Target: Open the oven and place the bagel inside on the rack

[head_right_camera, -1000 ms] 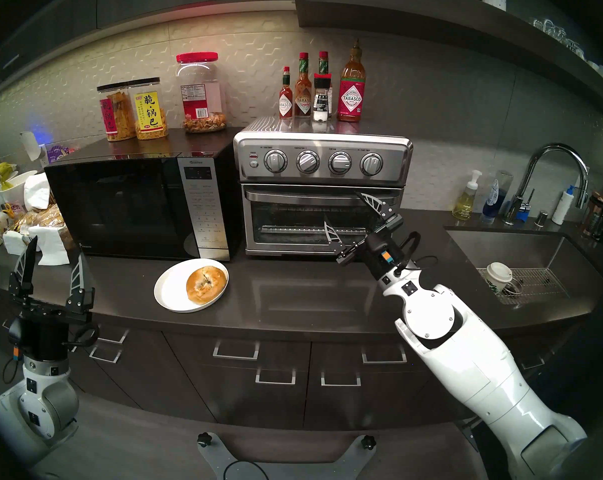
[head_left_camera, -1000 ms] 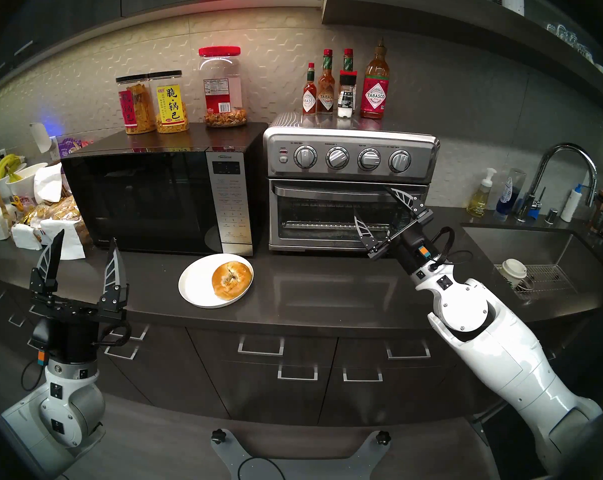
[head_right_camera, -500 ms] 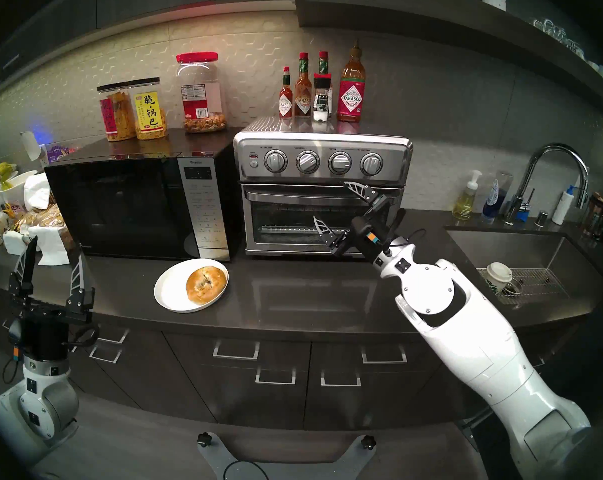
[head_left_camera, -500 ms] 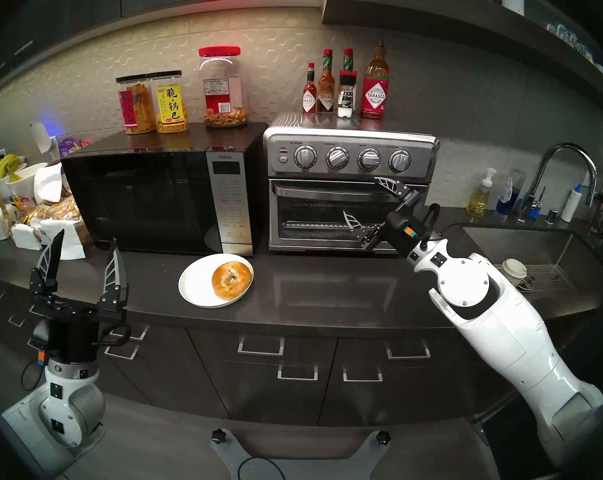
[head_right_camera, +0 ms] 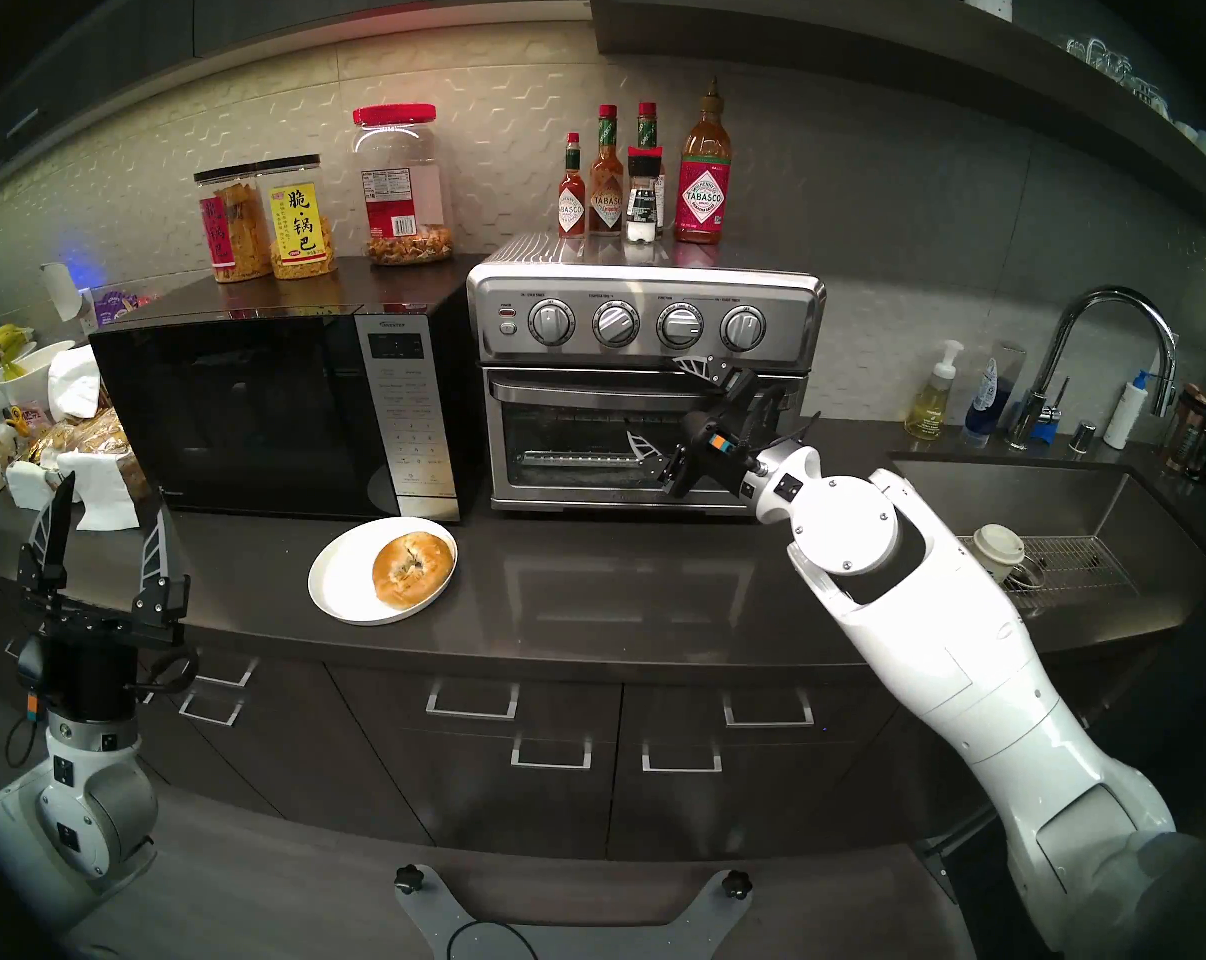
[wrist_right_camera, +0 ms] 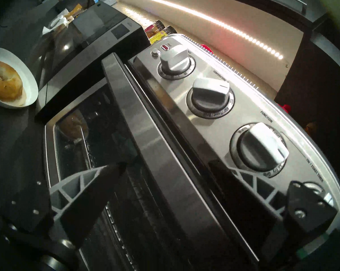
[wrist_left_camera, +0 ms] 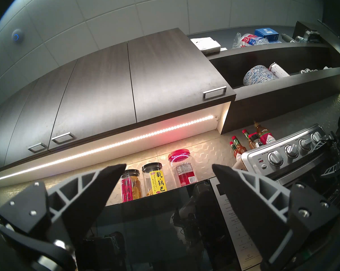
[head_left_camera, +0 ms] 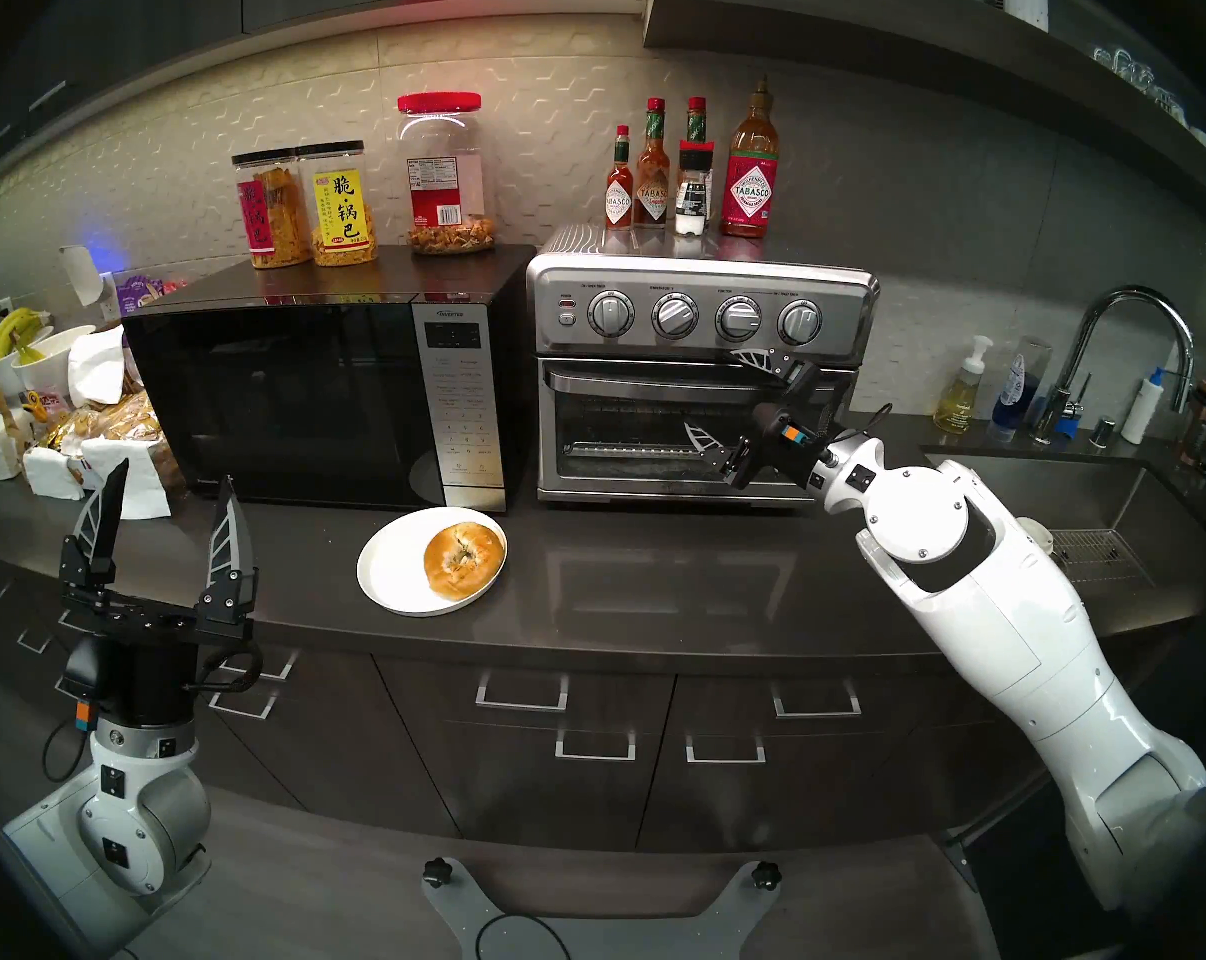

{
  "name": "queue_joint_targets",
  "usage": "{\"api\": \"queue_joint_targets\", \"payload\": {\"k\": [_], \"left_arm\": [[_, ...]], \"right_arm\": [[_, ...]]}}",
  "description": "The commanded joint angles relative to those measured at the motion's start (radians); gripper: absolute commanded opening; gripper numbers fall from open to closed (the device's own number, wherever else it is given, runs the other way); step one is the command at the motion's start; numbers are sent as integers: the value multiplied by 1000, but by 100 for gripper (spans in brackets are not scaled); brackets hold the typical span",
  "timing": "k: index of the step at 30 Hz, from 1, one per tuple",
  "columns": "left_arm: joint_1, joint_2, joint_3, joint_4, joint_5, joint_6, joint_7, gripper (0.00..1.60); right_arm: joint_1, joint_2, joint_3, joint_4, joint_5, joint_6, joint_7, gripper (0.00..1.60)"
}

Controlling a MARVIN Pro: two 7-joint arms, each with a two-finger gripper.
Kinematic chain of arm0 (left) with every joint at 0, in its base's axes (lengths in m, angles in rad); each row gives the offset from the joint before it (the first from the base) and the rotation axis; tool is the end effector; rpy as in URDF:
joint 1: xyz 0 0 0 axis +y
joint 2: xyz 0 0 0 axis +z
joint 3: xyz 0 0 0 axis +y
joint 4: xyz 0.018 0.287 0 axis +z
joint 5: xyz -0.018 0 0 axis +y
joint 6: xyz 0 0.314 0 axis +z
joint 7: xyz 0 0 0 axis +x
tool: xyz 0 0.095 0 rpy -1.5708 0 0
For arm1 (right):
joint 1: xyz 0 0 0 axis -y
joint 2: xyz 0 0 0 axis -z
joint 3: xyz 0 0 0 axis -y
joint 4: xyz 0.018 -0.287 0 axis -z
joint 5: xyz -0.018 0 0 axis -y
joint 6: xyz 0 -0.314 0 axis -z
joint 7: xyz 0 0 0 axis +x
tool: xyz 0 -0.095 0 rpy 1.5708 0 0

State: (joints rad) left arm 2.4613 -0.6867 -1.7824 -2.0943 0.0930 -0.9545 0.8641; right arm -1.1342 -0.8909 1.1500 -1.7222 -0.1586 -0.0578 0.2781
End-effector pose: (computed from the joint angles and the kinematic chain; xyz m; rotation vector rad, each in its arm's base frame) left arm 0.2154 0.1426 -0.1867 -1.0842 0.2740 -2.7392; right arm 0.4704 0.0001 -0.1248 1.3574 1.4568 2.0835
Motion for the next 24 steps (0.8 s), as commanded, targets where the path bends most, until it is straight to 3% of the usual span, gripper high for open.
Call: {"api": "queue_joint_targets", "payload": {"k": [1, 4, 5, 6, 7, 8, 9, 12, 17, 18, 19, 21, 24], "left_arm": [[3, -1, -8, -10, 1, -1, 1, 160], [3, -1, -9, -10, 1, -1, 1, 160], [3, -1, -9, -10, 1, -1, 1, 160], [3, -1, -9, -10, 1, -1, 1, 160], [3, -1, -9, -10, 1, -1, 1, 160], [4, 0, -9, -10, 1, -1, 1, 160], [4, 0, -9, -11, 0, -1, 1, 160], [5, 0, -10, -11, 0, -1, 1, 160], [5, 0, -10, -11, 0, 0, 1, 160], [5, 0, -10, -11, 0, 0, 1, 160], [5, 0, -10, -11, 0, 0, 1, 160], [5, 0, -10, -11, 0, 0, 1, 160], [5, 0, -9, -11, 0, -1, 1, 160]], "right_arm": [[76, -1, 2, 6, -15, 15, 32, 160], [85, 2, 7, 2, -18, 23, 60, 160], [86, 3, 8, -2, -18, 27, 67, 149], [86, 3, 8, -2, -18, 27, 67, 149], [84, 3, 10, -7, -20, 30, 71, 134], [84, 3, 11, -9, -22, 32, 74, 94], [84, 2, 11, -11, -24, 34, 76, 73], [77, 3, 11, -19, -36, 36, 78, 47], [53, 2, 15, -32, -49, 30, 69, 46], [46, 6, 14, -35, -57, 22, 65, 37], [38, 6, 15, -37, -60, 15, 59, 17], [17, 8, 19, -46, -61, 9, 51, 0], [-22, 3, 32, -61, -51, -8, 27, 0]]}}
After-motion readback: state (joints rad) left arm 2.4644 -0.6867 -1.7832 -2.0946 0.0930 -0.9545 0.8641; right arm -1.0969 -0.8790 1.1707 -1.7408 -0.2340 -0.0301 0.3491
